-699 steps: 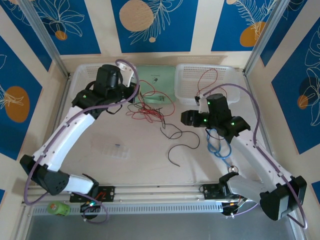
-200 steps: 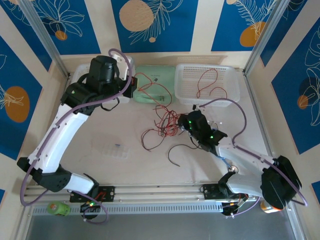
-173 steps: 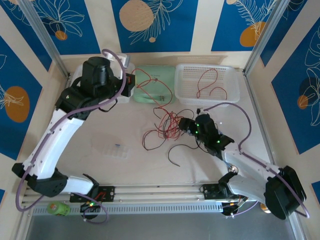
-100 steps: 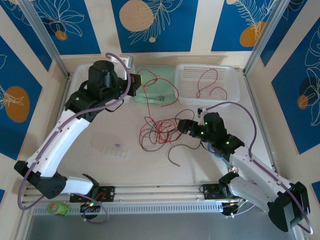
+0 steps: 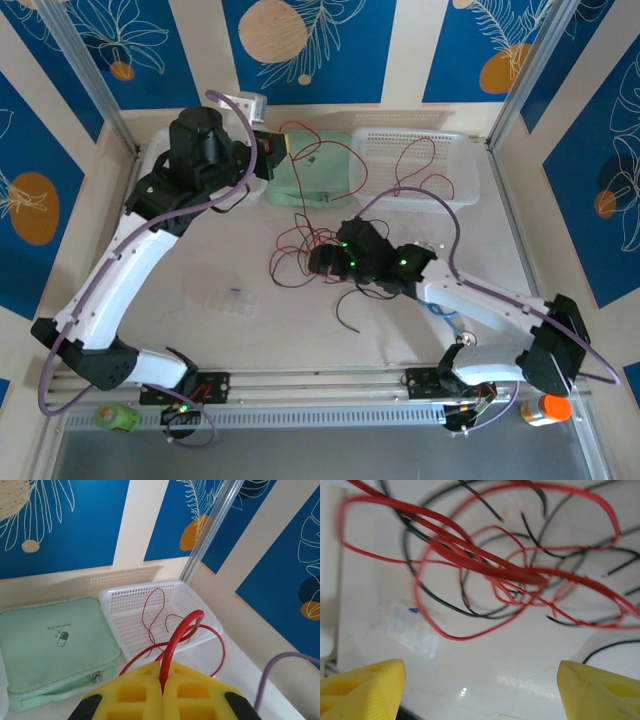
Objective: Untangle the cables
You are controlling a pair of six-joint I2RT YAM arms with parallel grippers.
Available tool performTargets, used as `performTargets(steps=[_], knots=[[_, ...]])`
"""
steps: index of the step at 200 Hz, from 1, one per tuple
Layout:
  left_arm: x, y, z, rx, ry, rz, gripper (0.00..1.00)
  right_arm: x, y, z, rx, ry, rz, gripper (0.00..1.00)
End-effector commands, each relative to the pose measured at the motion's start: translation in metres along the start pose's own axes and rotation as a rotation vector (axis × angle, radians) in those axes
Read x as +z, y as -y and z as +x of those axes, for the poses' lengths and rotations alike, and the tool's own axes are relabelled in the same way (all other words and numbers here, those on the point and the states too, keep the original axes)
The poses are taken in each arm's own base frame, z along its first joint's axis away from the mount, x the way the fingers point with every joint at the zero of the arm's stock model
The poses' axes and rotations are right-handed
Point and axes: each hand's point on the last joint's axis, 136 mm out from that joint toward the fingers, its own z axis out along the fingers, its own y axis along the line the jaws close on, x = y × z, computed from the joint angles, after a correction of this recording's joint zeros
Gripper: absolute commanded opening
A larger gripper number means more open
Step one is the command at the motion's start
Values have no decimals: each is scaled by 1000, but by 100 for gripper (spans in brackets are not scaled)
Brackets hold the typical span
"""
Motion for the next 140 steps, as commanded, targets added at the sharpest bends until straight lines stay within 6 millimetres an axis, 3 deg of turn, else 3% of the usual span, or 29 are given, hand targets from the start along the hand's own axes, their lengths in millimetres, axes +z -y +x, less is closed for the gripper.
performTargets(steps=[1, 29, 67, 103, 140], knots=[[-6, 11, -19, 1, 51, 48, 2, -8, 11, -12, 165, 143, 111, 80], [-4, 16, -18, -7, 44, 74, 2, -3, -1, -12, 253, 201, 69, 81], [2, 15, -13, -34, 30, 70, 2, -2, -31, -12, 219, 224, 9, 85], [11, 21, -11, -49, 25, 85, 1, 9, -43, -10, 276, 221, -12, 87], [13, 25, -11, -45, 21, 95, 1, 17, -49, -21, 359, 281, -10, 89]])
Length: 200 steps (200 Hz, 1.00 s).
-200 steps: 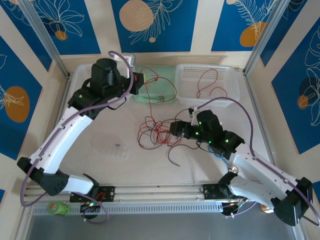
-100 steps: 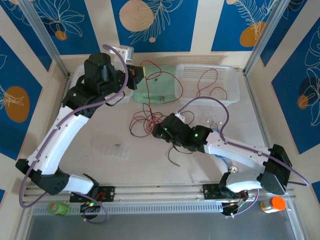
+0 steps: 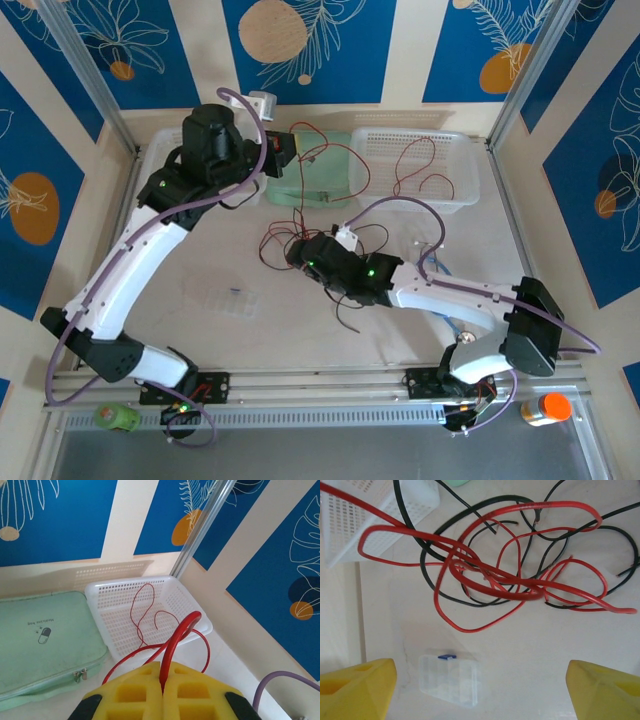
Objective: Untangle the cables
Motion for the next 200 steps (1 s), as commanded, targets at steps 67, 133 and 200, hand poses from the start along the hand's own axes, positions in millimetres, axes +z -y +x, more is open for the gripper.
performTargets(steps=[67, 133, 200], knots=[[-20, 27, -26, 4, 74, 77, 1, 38, -37, -22, 136, 188, 18, 89], [-48, 34, -39, 44, 112, 70, 2, 71, -2, -39, 100, 291, 189, 74], [-72, -10, -59, 168, 150, -232, 3, 30, 83, -55, 56, 286, 338, 33]])
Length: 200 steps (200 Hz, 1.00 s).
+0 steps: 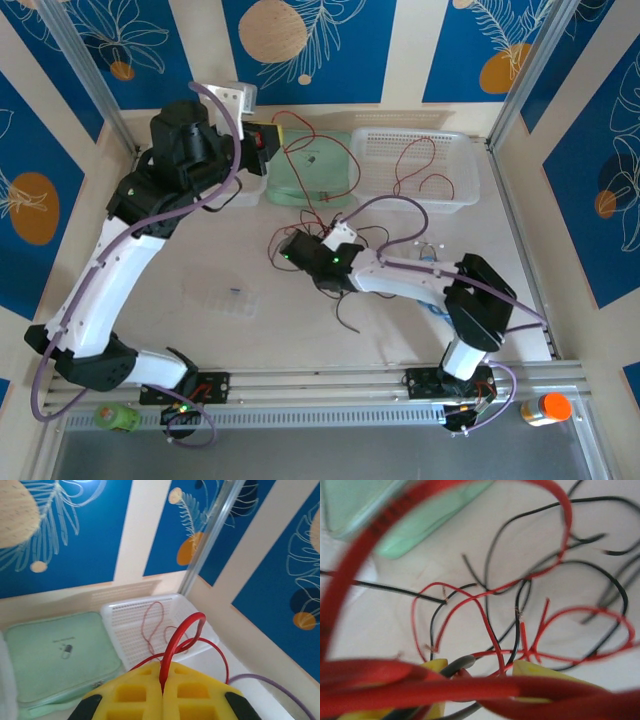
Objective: Untangle the cables
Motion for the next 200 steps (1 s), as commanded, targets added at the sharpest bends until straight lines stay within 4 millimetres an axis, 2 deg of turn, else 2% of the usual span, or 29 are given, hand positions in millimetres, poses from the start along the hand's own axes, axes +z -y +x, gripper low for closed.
performTargets(steps=[1, 18, 57, 88, 122, 150, 171, 189, 200], knots=[[-19, -23, -23, 91, 55, -170, 3, -8, 43, -27, -13, 35, 80, 32], [-23, -43, -31, 140, 62, -289, 3, 4, 61, -28, -44, -62, 56, 29], [-37, -74, -53, 213, 102, -466, 4, 33, 102, -12, -62, -329, 25, 19], [-57, -94, -73, 263, 135, -593, 4, 42, 118, 0, -92, -411, 8, 21], [-80, -103, -89, 309, 183, -685, 4, 44, 133, 1, -103, -409, 53, 25], [-92, -101, -99, 323, 220, -699, 4, 44, 151, -1, -89, -403, 115, 25], [-90, -95, -95, 302, 217, -644, 4, 36, 138, -7, -135, -388, 61, 26], [-79, -85, -84, 267, 190, -555, 4, 17, 102, -17, -233, -352, -68, 32], [-71, -79, -76, 244, 172, -497, 4, 2, 75, -24, -276, -338, -161, 40]])
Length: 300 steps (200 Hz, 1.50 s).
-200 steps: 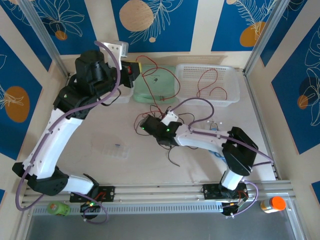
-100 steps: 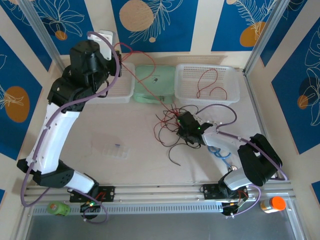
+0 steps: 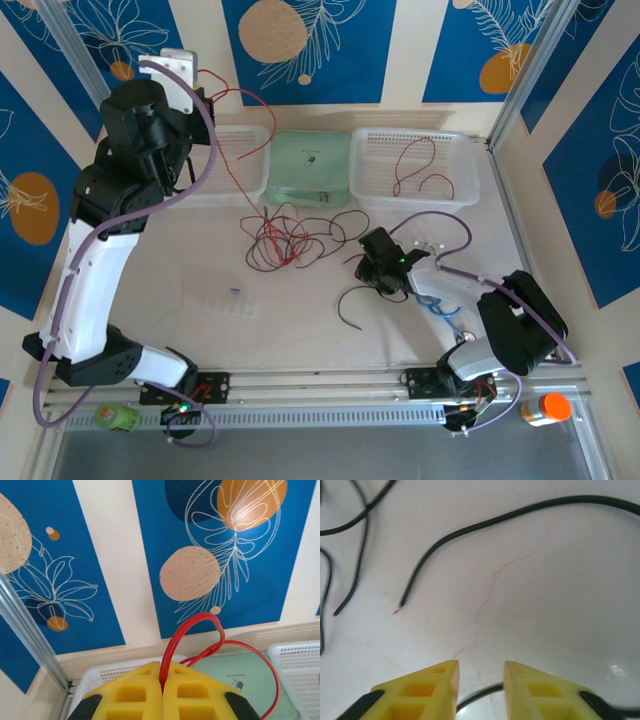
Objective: Untangle the cables
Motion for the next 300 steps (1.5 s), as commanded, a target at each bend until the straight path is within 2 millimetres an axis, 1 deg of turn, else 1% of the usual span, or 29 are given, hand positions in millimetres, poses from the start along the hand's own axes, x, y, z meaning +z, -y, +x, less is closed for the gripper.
performTargets(steps=[1, 5, 27, 33, 40, 48, 51, 66, 75, 90, 99, 109, 127, 146, 157, 166, 180, 200, 211, 219, 232, 240, 255, 261, 287, 300], knots=[[-9, 13, -5, -66, 19, 111, 4, -43, -56, -13, -160, 56, -181, 41], [-9, 17, -2, -76, 11, 132, 4, -50, -66, -15, -172, 60, -216, 43], [-8, 37, 6, -122, -20, 235, 3, -83, -123, -20, -215, 51, -444, 66], [-8, 41, 8, -132, -27, 256, 3, -90, -139, -21, -235, 38, -506, 71], [-9, 45, 8, -144, -32, 279, 3, -96, -157, -20, -269, 19, -565, 73], [-10, 49, 9, -155, -36, 302, 3, -101, -178, -20, -323, 4, -611, 75], [-11, 50, 8, -159, -37, 310, 3, -102, -183, -19, -338, 1, -618, 75], [-14, 57, 7, -180, -38, 352, 3, -107, -220, -15, -488, 13, -658, 77], [-16, 59, 5, -193, -38, 372, 3, -108, -241, -12, -604, 53, -669, 77], [-22, 65, 1, -212, -35, 415, 3, -109, -269, -10, -794, 160, -666, 76], [-24, 68, -1, -225, -33, 438, 3, -107, -282, -11, -899, 249, -650, 76], [-27, 71, -4, -236, -30, 461, 3, -103, -293, -19, -972, 355, -616, 76], [-33, 72, -9, -252, -19, 484, 3, -98, -308, -39, -1010, 493, -598, 76], [-39, 70, -13, -263, -5, 493, 3, -94, -320, -55, -1000, 566, -601, 76], [-42, 69, -16, -269, 4, 497, 3, -89, -326, -59, -989, 584, -604, 75], [-44, 68, -18, -272, 11, 499, 3, -82, -330, -62, -974, 595, -598, 72], [-47, 66, -21, -276, 22, 499, 3, -68, -330, -62, -957, 588, -567, 67], [-52, 61, -24, -270, 34, 490, 3, -48, -317, -57, -921, 561, -522, 62], [-54, 58, -26, -267, 41, 481, 3, -39, -305, -54, -897, 540, -496, 55], [-55, 57, -27, -265, 44, 476, 4, -35, -296, -52, -877, 526, -481, 48], [-57, 54, -28, -262, 51, 467, 3, -33, -285, -50, -851, 509, -466, 32], [-56, 53, -26, -260, 48, 462, 4, -38, -281, -50, -840, 508, -466, 24], [-56, 52, -23, -258, 45, 451, 4, -54, -280, -54, -836, 520, -469, 14], [-54, 52, -20, -256, 38, 445, 3, -68, -282, -58, -836, 533, -477, 11], [-42, 55, 1, -244, -15, 420, 4, -128, -292, -64, -862, 591, -544, 10], [-35, 58, 13, -238, -48, 408, 3, -150, -293, -65, -870, 595, -566, 12]])
